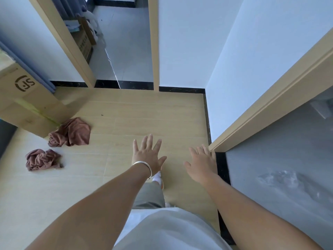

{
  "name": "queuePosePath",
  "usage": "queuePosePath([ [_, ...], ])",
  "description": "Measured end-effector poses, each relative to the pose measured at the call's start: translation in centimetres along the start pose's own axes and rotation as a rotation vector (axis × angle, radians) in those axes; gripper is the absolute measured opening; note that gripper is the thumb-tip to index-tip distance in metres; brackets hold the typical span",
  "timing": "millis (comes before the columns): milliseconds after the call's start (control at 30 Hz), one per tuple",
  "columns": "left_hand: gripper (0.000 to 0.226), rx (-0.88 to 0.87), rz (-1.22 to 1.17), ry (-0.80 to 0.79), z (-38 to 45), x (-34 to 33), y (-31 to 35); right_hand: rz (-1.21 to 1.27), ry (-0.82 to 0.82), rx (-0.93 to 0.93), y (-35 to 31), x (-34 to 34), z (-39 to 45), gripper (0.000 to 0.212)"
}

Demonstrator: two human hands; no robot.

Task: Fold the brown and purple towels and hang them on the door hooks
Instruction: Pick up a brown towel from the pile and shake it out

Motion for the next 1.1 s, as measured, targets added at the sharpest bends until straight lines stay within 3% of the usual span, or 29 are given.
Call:
queuePosePath([
  [333, 0.069, 0.008, -0.060, 0.069, 20.8, 8.3, -4.3, -0.076, 0.061, 0.033, -1.9, 8.3, 20.9, 0.059],
  [667, 0.067, 0.141, -0.127, 0.076, 33.5, 14.1, -13.4, -0.059, 0.072, 0.142, -9.9, 16.3, 38.1, 0.060],
  [900, 0.067, 0.360, -0.180, 0.043, 38.0, 14.1, -21.1, -0.122, 0.004, 0.367, -18.0, 17.3, 47.8, 0.056],
  [1100, 0.067, 0.662, -0.277, 0.027, 40.5, 15.3, -29.3, -0.200, -0.012, 0.669, -27.8, 19.0, 56.3, 0.054],
])
Point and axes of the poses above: each hand's wrist, its own z-axis towards the middle knuckle, its own x-axis out of the back of the hand, y = z × x, the point moved 10 cm from there along z, towards the middle knuckle, and after that the axes turned 5 degrees about y, right-handed, at the moved point
